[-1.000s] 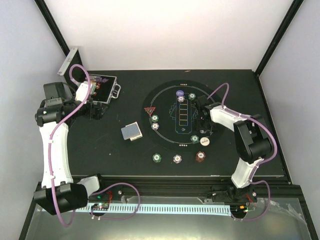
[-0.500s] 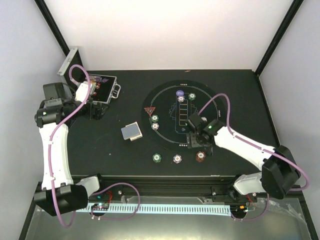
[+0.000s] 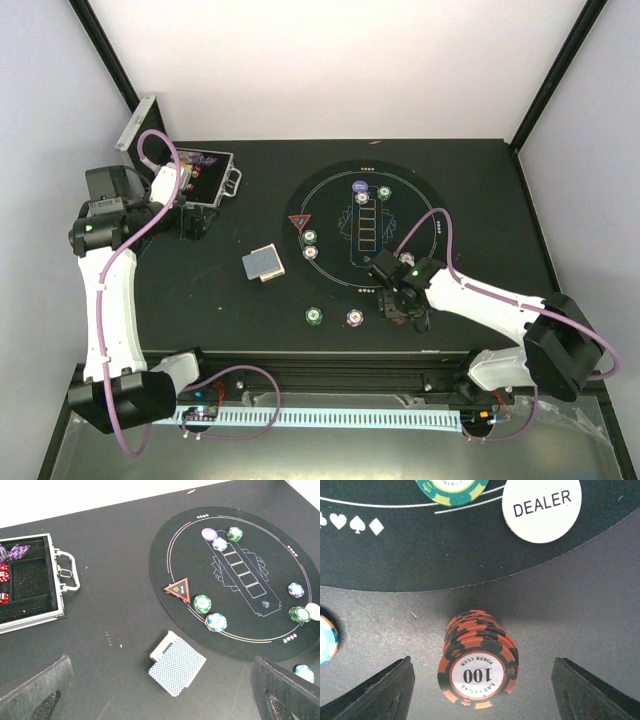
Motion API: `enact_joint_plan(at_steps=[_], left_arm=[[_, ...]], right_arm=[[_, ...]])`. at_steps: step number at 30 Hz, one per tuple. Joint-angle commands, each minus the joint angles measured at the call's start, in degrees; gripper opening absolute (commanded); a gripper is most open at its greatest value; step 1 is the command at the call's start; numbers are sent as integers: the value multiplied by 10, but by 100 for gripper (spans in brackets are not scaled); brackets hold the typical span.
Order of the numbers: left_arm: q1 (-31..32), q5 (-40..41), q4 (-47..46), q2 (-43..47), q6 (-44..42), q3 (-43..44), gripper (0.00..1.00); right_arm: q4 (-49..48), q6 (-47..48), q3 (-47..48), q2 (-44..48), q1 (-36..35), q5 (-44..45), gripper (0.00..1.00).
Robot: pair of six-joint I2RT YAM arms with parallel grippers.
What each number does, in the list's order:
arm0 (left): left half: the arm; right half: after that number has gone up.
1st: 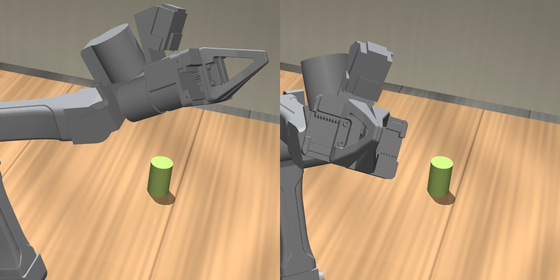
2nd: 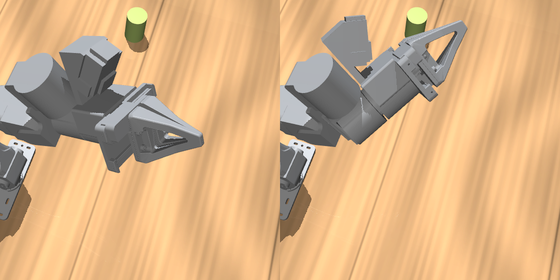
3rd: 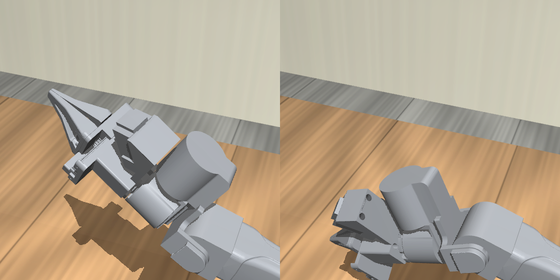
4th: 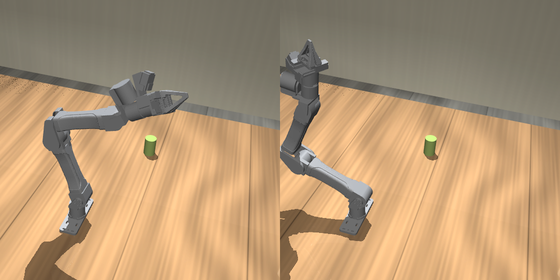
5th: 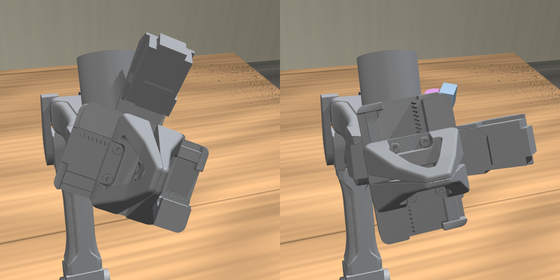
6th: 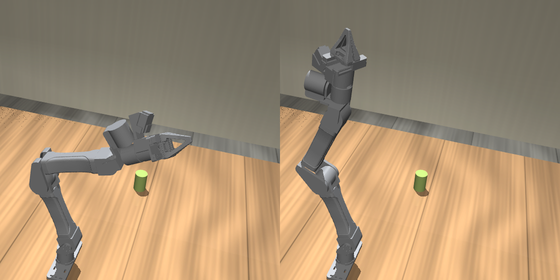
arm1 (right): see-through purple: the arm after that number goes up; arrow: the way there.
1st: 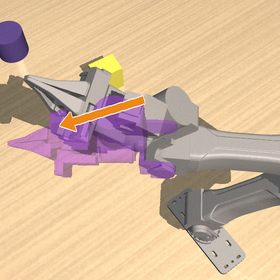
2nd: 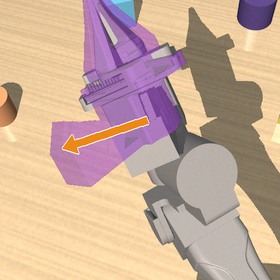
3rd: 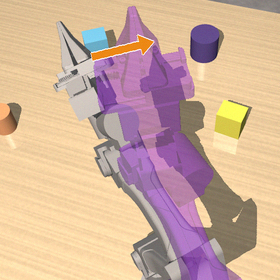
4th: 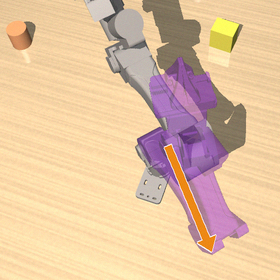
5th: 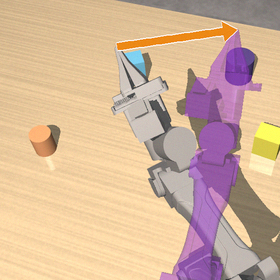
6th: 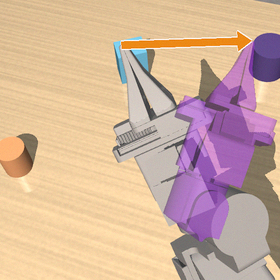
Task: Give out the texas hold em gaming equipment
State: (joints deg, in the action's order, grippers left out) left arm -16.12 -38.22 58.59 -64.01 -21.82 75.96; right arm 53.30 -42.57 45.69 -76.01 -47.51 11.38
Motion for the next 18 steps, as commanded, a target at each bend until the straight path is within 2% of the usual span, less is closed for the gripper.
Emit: enact_joint_plan(at_steps=[1,18], left_arm=[[-4,-12,-5,11,5,3,99],[-3,-1,-4,10,4,4,99]], right_arm=[[-14,-13,-12,-2,-4,1,75],[-41,-6,-19,-22,-3,3,48]])
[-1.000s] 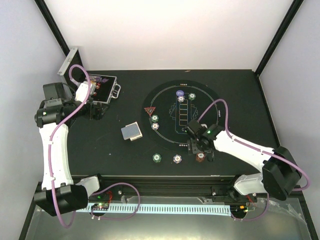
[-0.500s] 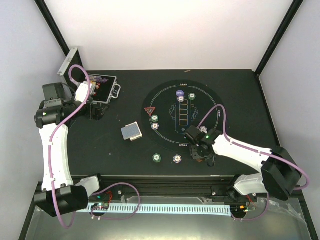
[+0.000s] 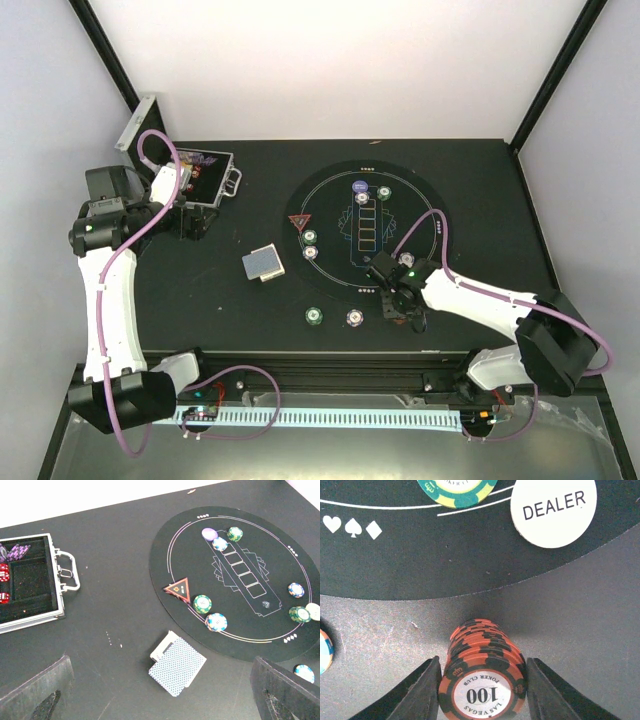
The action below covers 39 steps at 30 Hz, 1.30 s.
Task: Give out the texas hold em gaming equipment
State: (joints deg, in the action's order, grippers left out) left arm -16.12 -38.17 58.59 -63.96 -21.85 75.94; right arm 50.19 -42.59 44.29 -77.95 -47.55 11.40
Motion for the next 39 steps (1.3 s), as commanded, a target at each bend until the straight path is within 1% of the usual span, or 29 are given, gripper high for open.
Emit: enact_joint_plan(at_steps=[1,5,10,15,19,23,26,29,32,36,39], left_arm=[[-3,0,-4,11,4,5,99],[-3,3,-5,11,4,5,99],[-3,5,-5,11,5,5,99],[-3,12,-4,11,4,6,99],[-3,11,-5,12,6,8,99],[-3,9,-5,11,8,7,99],[-3,10,-4,11,8,7,99],[-3,11,-4,12,8,7,99],[-3,11,-3,11,9,6,99],[-4,11,-2,13,8,7,99],[-3,11,-1,12,7,5,99]], right_arm=[[-10,-5,-6,-3,-3,2,46],[-11,-5,-7,-2,-3,1,38],[-11,-5,-9,-6,-3,2,33],[5,-3,4,2,-3,5,25],[42,1,42,16,-3,18,19],[75,5,94,27,-3,32,18],[88,14,141,16,-3,38,17],[89,29,191,-17,-3,46,17],[82,48,256,-74,-2,40,17],[71,82,352,-178,1,44,17],[72,108,443,-264,6,39,17]])
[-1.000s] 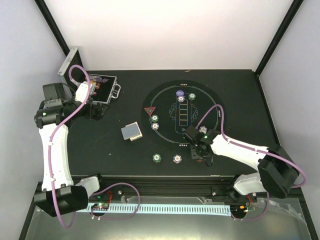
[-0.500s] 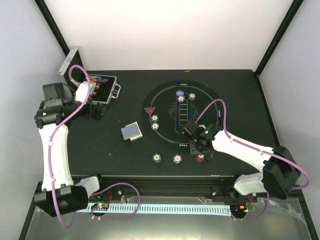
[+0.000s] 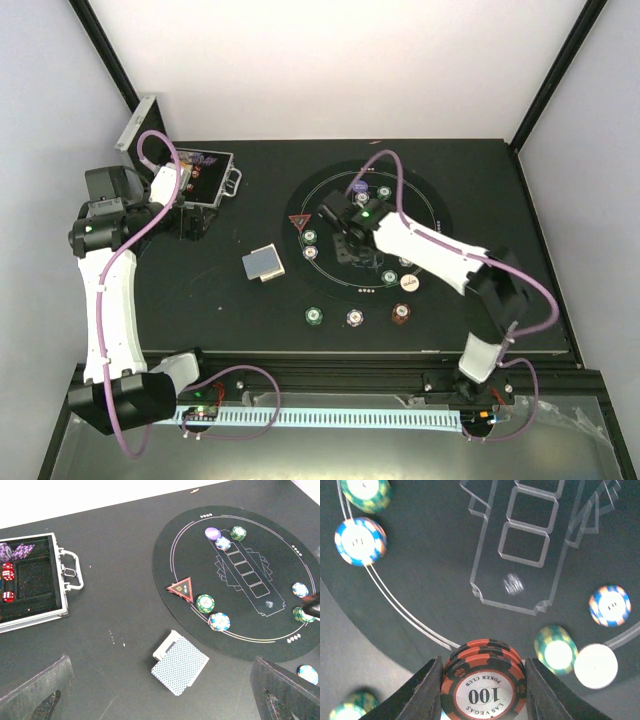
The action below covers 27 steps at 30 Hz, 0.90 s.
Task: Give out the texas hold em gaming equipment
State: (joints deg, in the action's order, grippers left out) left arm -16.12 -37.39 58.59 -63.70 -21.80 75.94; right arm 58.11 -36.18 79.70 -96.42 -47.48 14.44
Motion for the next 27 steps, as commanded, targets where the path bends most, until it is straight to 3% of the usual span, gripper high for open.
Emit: enact_joint_plan(at_steps=[1,14,27], left_arm=[[-3,4,-1,10,6,5,99],[-3,-2,2,6,2,15,99],[-3,4,-1,1,-2,10,99]], right_arm=[[-6,48,113,-107,8,8,17],[14,77,327,-347,35,-32,17],[10,90,366,-397,40,-51,17]])
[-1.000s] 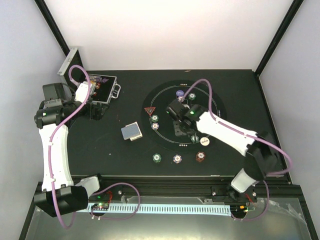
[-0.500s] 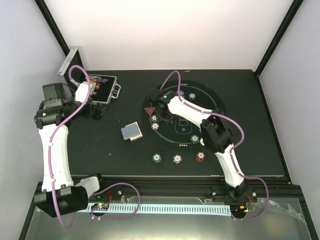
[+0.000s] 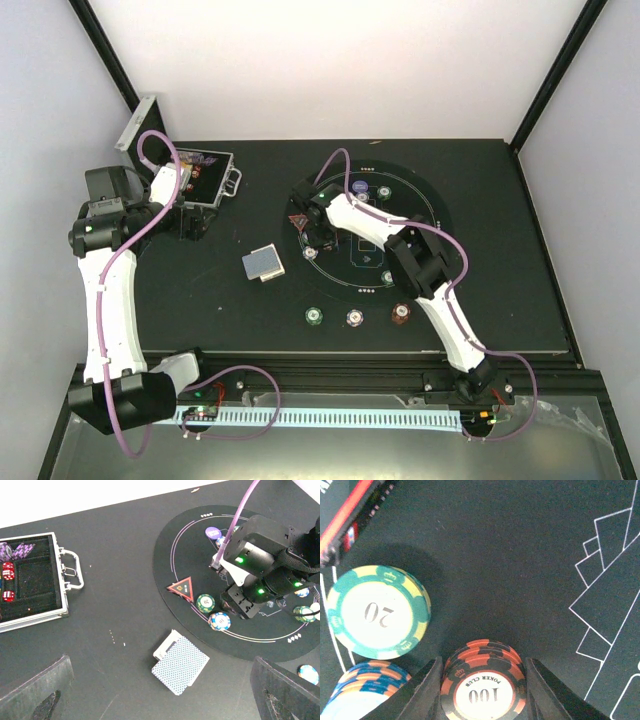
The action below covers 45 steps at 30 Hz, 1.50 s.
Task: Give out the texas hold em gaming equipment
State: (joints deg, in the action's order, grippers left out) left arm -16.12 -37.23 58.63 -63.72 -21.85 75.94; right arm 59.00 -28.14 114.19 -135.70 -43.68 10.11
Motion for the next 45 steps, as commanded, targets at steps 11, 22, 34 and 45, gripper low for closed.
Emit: enact_joint_plan(at_steps=[11,22,34,45], left_arm=[[-3,2,-2,2,0,11,99],[-3,-5,0,8,0,10,99],[-4,-18,-9,5,1,3,99],[-3,-33,-15,1,5,-1,99]], right_arm=[[10,19,40,-12,7,-19,46],[52,31,64,62,9,13,60],[-16,-37,-385,415,3,45,79],[-41,-117,-641,601,0,3,86]])
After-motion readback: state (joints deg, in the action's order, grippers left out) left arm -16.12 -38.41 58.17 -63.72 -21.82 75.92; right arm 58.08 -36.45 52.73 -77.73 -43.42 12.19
